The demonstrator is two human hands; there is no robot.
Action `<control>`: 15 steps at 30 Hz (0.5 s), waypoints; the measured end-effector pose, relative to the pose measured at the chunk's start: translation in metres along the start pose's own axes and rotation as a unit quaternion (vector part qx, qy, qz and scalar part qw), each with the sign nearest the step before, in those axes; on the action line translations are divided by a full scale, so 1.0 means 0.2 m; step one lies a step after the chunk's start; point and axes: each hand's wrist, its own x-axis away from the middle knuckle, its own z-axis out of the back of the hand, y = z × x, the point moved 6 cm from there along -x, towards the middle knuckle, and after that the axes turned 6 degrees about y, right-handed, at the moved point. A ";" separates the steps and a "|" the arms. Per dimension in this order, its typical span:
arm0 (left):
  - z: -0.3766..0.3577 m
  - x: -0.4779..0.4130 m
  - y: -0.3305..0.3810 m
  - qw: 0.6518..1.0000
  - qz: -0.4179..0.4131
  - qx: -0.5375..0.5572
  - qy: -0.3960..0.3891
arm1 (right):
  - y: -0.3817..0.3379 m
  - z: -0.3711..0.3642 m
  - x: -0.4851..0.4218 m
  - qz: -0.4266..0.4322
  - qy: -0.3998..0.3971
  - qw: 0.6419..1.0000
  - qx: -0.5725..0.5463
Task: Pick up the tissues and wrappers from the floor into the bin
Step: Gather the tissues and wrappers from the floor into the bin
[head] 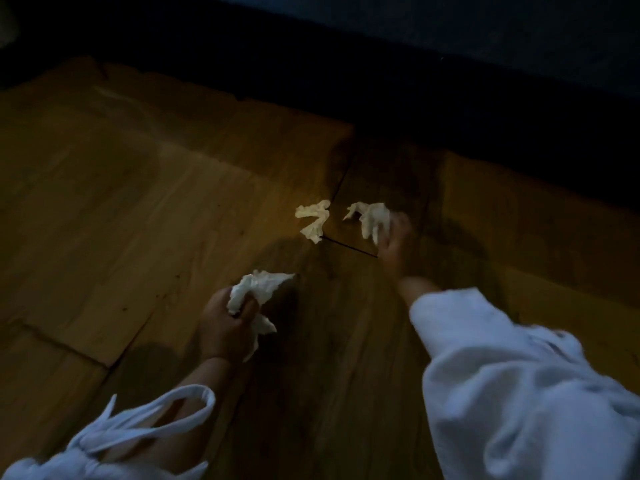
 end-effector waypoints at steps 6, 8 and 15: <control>0.09 -0.07 -0.01 0.996 0.048 0.070 0.036 | -0.03 -0.24 -0.30 -0.056 -0.175 0.966 0.180; 0.10 -0.08 0.00 0.991 0.061 0.115 0.032 | -0.01 -0.29 -0.21 -0.038 -0.211 0.941 0.262; 0.13 -0.10 -0.07 0.986 0.105 0.124 0.037 | -0.04 -0.26 -0.11 -0.125 -0.052 0.991 0.001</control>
